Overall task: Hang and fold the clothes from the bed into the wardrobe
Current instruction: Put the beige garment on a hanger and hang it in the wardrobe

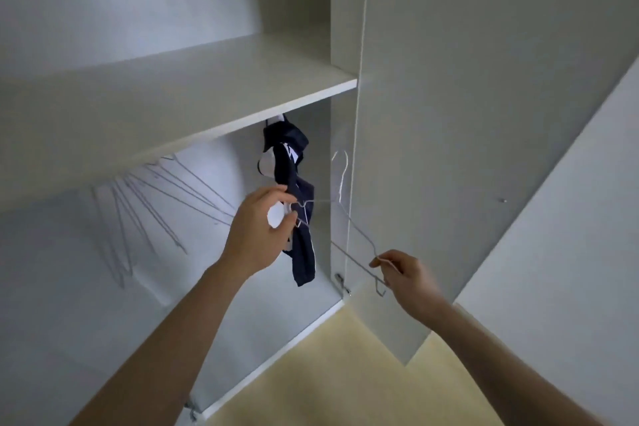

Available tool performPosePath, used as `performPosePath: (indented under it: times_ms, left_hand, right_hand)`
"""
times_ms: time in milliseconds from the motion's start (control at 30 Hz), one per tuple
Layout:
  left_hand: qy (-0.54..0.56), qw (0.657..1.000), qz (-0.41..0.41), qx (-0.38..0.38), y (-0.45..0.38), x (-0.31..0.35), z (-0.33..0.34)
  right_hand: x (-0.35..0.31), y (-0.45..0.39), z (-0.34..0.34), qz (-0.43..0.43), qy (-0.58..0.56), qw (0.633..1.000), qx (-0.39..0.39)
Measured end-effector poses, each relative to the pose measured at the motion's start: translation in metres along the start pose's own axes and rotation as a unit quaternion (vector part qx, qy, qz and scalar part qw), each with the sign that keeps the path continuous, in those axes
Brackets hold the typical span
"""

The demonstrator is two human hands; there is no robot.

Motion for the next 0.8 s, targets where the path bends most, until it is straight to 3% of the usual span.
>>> performPosePath:
  times_ms: [233,433,700,800]
  left_hand:
    - [0.038,0.969,-0.122,-0.211,0.112,0.021,0.059]
    - [0.131,0.933,-0.154,-0.297,0.191,0.123,0.116]
    - [0.196,0.896,-0.047,-0.395,0.356,0.288,0.198]
    - [0.208,0.878,-0.027,-0.43,0.418,0.345,0.221]
  right_hand:
    - [0.048,0.143,-0.135,0.046,-0.015,0.998,0.035]
    - [0.111,0.293,-0.248,0.091,0.009,0.988,0.125]
    - [0.227,0.511,-0.377,0.191,0.078,0.948,0.243]
    - [0.261,0.578,-0.403,0.249,0.118,0.928,0.251]
Point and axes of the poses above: each hand's wrist, its own y-axis away from the middle knuckle, its own z-axis out of the palm, x = y × z, the point moved 2 cm from there along -y, towards the middle knuckle, and after that the axes turned 14 degrees about x, right-handed, at the moved point
